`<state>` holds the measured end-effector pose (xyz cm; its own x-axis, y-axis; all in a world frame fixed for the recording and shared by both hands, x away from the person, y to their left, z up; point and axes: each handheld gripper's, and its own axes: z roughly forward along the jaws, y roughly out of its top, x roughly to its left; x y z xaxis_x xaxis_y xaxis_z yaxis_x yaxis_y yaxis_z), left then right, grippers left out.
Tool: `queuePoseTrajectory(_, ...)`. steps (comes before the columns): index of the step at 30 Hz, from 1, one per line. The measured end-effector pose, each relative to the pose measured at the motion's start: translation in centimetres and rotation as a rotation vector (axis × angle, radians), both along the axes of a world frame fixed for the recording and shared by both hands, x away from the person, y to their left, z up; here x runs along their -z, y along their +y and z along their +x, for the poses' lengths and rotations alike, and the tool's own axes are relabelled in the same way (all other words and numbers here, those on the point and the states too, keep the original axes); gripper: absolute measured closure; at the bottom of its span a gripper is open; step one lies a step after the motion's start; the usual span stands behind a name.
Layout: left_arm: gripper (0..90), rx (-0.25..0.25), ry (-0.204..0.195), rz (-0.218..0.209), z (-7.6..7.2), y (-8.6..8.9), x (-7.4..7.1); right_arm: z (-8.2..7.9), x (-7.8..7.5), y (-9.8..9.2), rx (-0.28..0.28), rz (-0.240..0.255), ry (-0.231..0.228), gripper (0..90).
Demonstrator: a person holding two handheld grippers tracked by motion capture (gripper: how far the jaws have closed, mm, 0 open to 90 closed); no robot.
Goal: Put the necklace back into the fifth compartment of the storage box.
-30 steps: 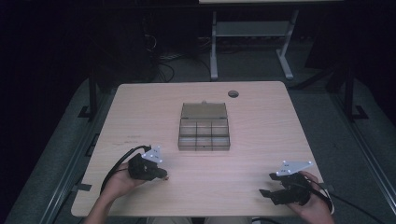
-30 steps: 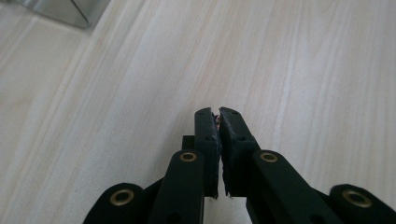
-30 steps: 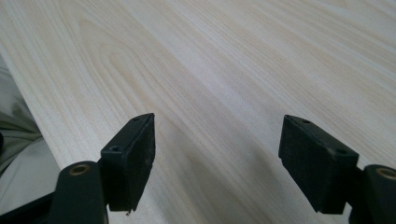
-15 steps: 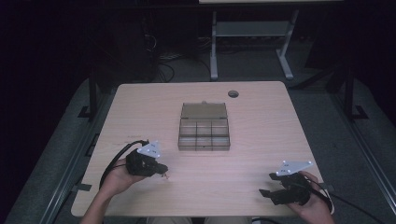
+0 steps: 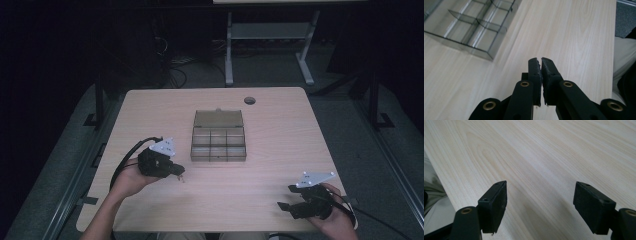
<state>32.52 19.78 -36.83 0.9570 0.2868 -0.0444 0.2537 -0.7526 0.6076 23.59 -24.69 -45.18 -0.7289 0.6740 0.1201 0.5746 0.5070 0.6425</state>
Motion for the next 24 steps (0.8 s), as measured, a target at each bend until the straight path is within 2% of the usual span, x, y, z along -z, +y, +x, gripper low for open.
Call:
queuePoseTrajectory(5,86.2,0.008,-0.003,-0.006,0.8,-0.9,-1.1,0.0,0.0,-0.1,0.001,0.002,0.004,26.8)
queuePoseTrajectory(11,86.2,0.012,-0.006,-0.036,1.8,-2.0,-1.8,0.0,0.0,-0.2,0.001,0.005,0.003,26.8)
queuePoseTrajectory(24,86.1,0.024,0.004,-0.019,3.8,-4.1,-2.8,0.0,0.1,-0.3,0.005,0.011,0.006,26.8)
